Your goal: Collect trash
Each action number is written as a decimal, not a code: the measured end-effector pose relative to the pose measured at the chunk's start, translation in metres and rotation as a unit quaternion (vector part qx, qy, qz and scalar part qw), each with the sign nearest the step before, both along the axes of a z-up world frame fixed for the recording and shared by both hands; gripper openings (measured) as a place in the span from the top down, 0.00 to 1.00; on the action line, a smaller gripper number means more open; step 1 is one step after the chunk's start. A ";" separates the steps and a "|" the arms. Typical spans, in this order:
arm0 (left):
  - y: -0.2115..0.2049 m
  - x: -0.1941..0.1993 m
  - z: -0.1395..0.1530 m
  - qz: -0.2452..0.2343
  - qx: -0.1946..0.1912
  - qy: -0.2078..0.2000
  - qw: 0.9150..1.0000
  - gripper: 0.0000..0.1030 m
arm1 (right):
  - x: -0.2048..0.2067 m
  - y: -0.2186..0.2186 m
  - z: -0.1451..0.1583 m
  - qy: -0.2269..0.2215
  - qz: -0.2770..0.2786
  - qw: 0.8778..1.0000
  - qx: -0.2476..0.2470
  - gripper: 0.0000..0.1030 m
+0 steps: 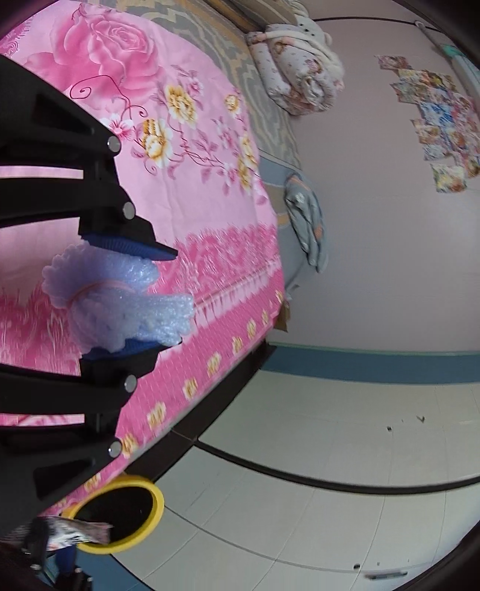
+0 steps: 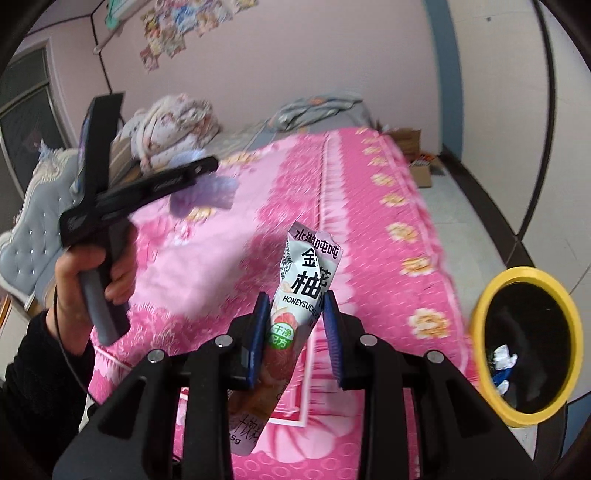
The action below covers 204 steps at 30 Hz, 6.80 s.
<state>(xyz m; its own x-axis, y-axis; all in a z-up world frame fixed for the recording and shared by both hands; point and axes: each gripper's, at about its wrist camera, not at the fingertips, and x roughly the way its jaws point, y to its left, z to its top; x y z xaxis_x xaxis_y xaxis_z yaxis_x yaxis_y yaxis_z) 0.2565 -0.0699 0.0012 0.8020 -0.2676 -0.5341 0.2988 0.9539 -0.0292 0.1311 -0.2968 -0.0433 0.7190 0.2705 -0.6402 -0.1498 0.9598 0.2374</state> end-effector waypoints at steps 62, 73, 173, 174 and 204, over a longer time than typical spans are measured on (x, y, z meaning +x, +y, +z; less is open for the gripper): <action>-0.345 -0.035 -0.055 -0.205 0.027 0.016 0.978 0.59 | -0.010 -0.310 -0.059 -0.049 -0.406 0.913 -0.018 0.72; -0.364 -0.015 -0.098 -0.215 0.025 0.082 0.973 0.47 | -0.008 -0.321 -0.085 -0.022 -0.430 0.903 -0.013 0.60; 0.074 -0.232 0.048 0.124 -0.077 -0.140 0.979 0.08 | -0.096 0.028 0.071 -0.225 -0.167 0.957 -0.074 0.08; 0.074 -0.232 0.047 0.124 -0.077 -0.140 0.979 0.08 | -0.096 0.028 0.071 -0.224 -0.167 0.957 -0.074 0.08; 0.066 -0.228 0.042 0.101 -0.084 -0.129 0.983 0.08 | -0.093 0.021 0.060 -0.205 -0.178 0.960 -0.069 0.08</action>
<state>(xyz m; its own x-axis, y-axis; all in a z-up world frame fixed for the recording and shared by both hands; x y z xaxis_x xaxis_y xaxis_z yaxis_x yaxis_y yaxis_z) 0.0280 -0.0041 0.0435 0.9507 -0.1554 -0.2685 0.1211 0.9827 -0.1401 0.0378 -0.2754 0.0162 0.9493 -0.1053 -0.2963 0.1391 0.9857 0.0954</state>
